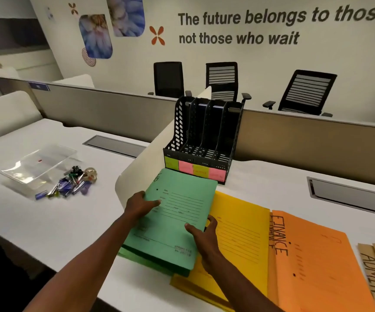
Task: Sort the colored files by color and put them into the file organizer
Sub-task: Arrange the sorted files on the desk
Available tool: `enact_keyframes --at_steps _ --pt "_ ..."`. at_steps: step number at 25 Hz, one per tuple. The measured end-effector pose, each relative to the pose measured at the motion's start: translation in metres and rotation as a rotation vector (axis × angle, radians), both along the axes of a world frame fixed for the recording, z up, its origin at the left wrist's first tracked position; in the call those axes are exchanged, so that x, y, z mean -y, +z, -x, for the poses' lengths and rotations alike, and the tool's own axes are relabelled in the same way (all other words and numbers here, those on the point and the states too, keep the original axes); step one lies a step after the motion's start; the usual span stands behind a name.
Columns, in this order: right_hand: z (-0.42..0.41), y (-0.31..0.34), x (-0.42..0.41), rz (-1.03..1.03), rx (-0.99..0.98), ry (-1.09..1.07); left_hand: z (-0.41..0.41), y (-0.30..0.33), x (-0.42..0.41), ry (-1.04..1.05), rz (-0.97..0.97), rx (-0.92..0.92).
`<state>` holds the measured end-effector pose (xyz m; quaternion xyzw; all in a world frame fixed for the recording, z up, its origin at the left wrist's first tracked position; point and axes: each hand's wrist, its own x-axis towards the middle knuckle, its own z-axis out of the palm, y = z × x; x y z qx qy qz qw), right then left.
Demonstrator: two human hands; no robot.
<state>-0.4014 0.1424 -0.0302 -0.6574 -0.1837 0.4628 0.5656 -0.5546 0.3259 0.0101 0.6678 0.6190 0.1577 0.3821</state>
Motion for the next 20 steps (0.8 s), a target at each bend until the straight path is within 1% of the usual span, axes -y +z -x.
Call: enact_keyframes --at_steps 2,6,8,9,11,12,17,20 --pt "0.018 -0.003 -0.006 -0.002 0.034 -0.001 0.008 -0.008 -0.007 -0.039 0.003 -0.011" --pt "0.038 -0.001 -0.013 0.058 0.233 0.021 0.02 -0.028 -0.014 -0.121 0.016 0.001" --pt "0.04 -0.004 -0.018 0.154 0.394 0.072 0.022 -0.036 -0.015 -0.135 0.013 -0.015" --pt "0.04 -0.007 -0.021 0.227 0.504 0.111 0.024 -0.04 -0.016 -0.133 0.009 -0.035" --pt "0.039 -0.015 -0.023 0.398 0.735 0.205 0.027 -0.046 -0.018 -0.124 -0.007 -0.117" --pt "0.039 -0.02 -0.024 0.455 0.817 0.25 0.029 -0.048 -0.02 -0.124 -0.012 -0.165" --pt "0.043 -0.046 -0.021 0.521 1.034 0.361 0.032 -0.063 -0.02 -0.213 -0.089 -0.25" --pt "0.047 -0.053 -0.021 0.55 1.095 0.386 0.03 -0.073 -0.011 -0.241 -0.176 -0.317"
